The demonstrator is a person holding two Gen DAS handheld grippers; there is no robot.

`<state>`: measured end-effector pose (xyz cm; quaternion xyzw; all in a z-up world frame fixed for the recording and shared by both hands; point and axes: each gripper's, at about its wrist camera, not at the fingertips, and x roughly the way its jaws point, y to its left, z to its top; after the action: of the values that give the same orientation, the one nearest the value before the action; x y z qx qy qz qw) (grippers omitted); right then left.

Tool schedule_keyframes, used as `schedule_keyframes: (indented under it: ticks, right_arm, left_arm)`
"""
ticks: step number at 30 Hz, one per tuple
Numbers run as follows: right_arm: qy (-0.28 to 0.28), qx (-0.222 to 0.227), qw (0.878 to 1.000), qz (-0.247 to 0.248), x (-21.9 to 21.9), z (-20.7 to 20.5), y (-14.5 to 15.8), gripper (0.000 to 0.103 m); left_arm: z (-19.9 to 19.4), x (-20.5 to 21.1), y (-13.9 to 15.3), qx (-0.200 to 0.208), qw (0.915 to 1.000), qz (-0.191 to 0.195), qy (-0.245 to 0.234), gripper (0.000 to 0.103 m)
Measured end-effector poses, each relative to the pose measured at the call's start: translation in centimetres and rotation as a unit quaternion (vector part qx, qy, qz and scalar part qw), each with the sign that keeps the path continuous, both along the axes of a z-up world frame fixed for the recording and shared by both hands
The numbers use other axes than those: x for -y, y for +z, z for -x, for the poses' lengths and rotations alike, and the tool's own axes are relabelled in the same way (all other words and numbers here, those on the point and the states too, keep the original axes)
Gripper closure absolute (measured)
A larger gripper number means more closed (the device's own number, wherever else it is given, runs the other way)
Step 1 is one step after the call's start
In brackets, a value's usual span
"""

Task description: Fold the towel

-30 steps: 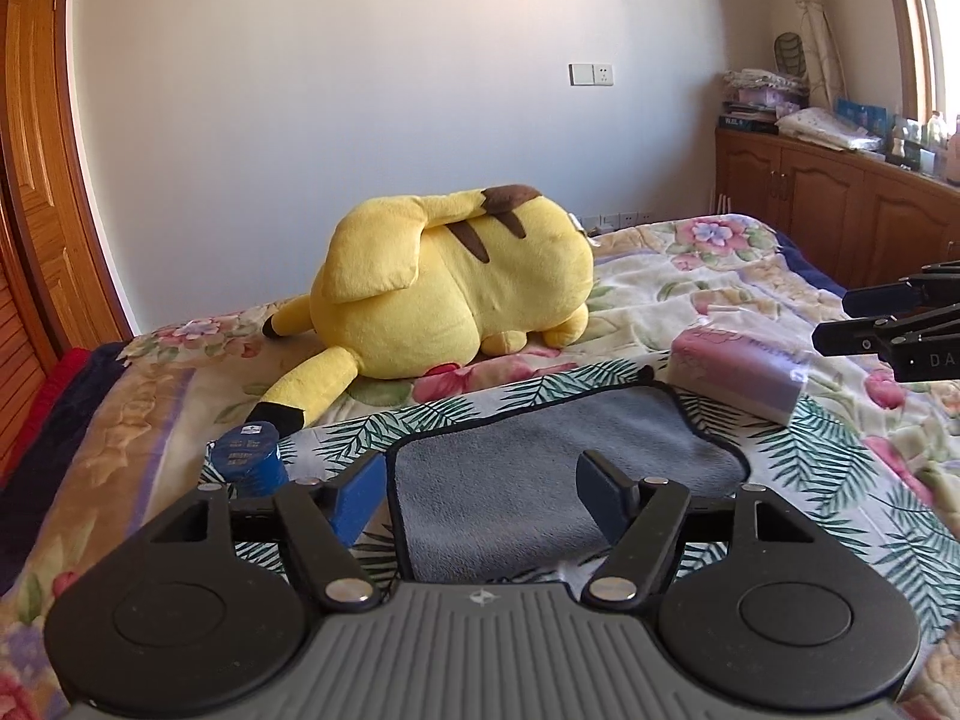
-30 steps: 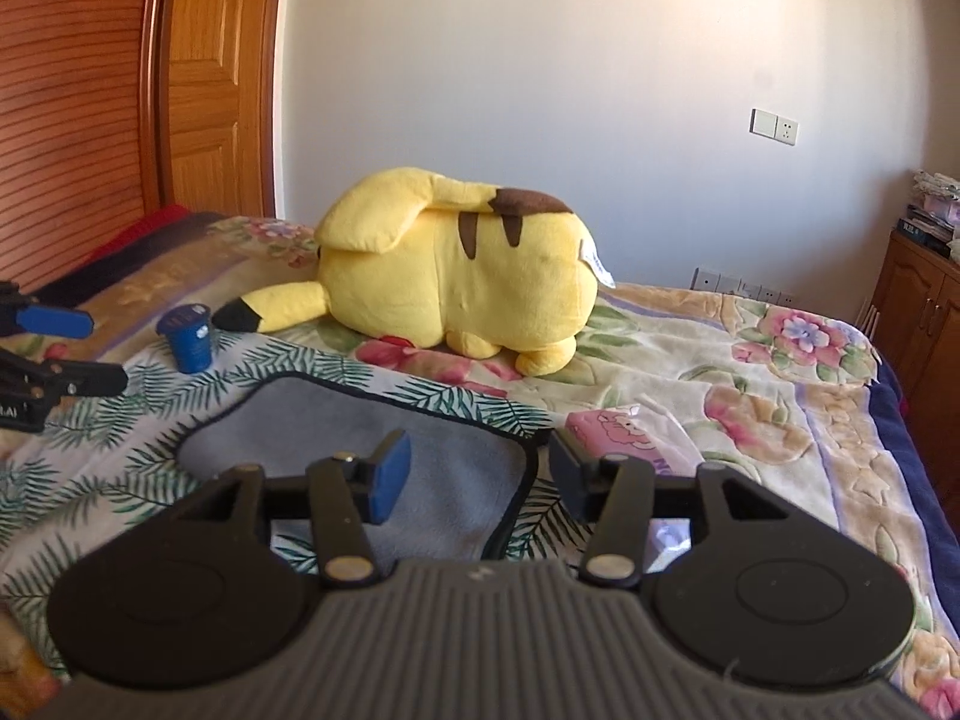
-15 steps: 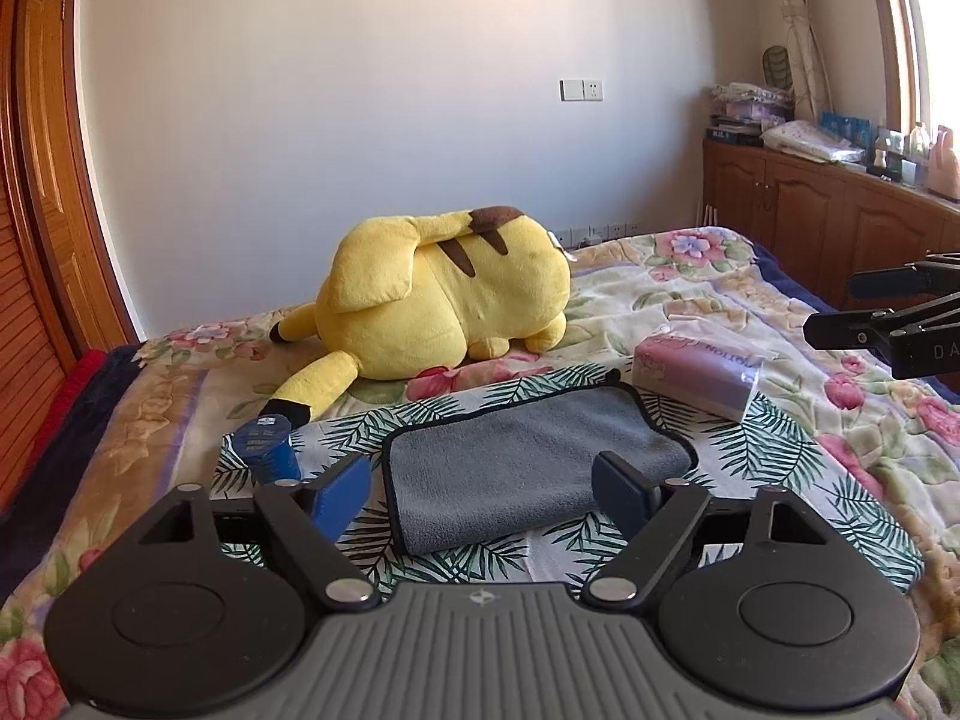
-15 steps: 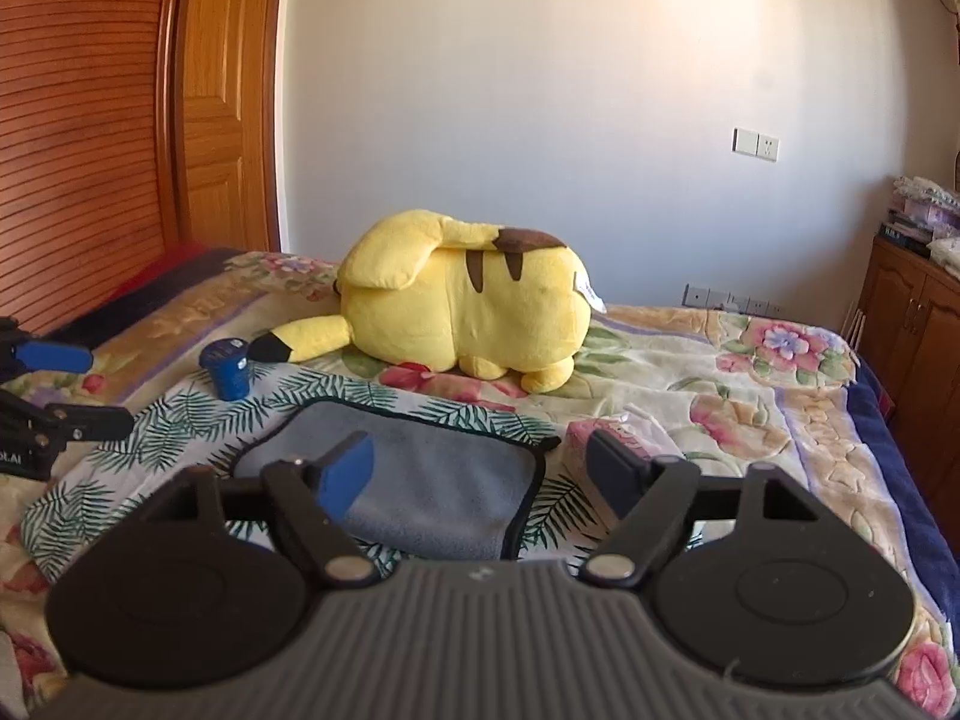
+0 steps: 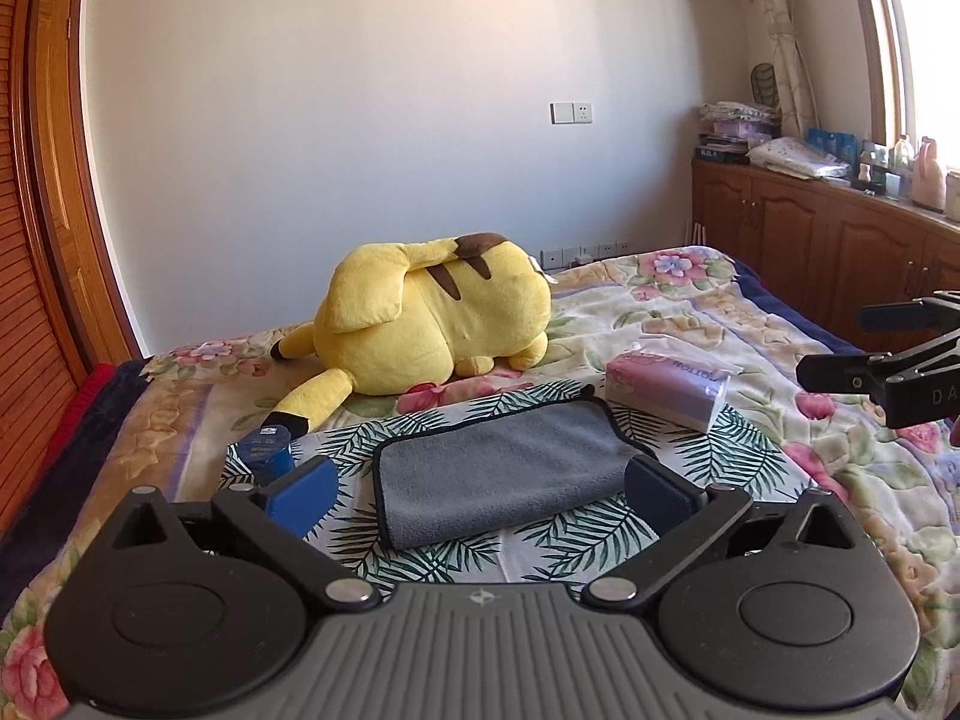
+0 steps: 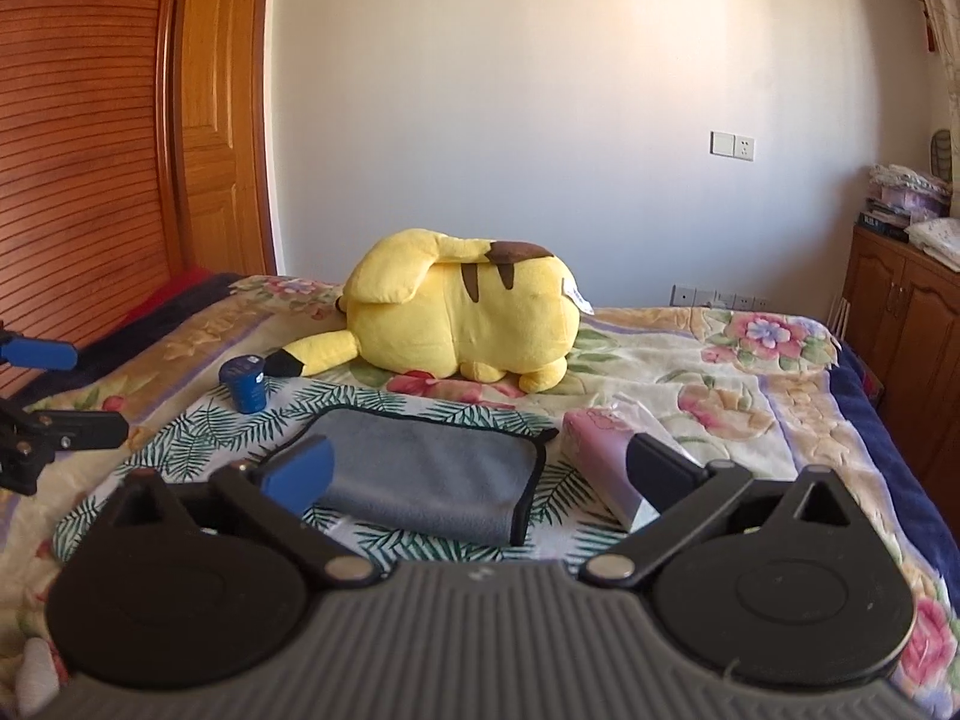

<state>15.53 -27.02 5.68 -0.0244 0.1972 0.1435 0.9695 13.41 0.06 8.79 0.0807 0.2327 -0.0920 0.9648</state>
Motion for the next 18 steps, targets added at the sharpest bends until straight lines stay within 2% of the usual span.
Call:
schedule_keyframes:
  ticks: [9,18]
  right_arm:
    - [-0.002,0.010,1.000,0.005,0.1,3.0,0.6,0.000]
    - [0.002,0.018,1.000,-0.004,-0.6,6.1,0.4,0.000]
  left_arm:
    - [3.0,0.1,0.5,0.005,0.9998,0.016,0.007,0.016]
    - [6.6,0.2,-0.2,0.006,0.9996,0.025,0.012,0.016]
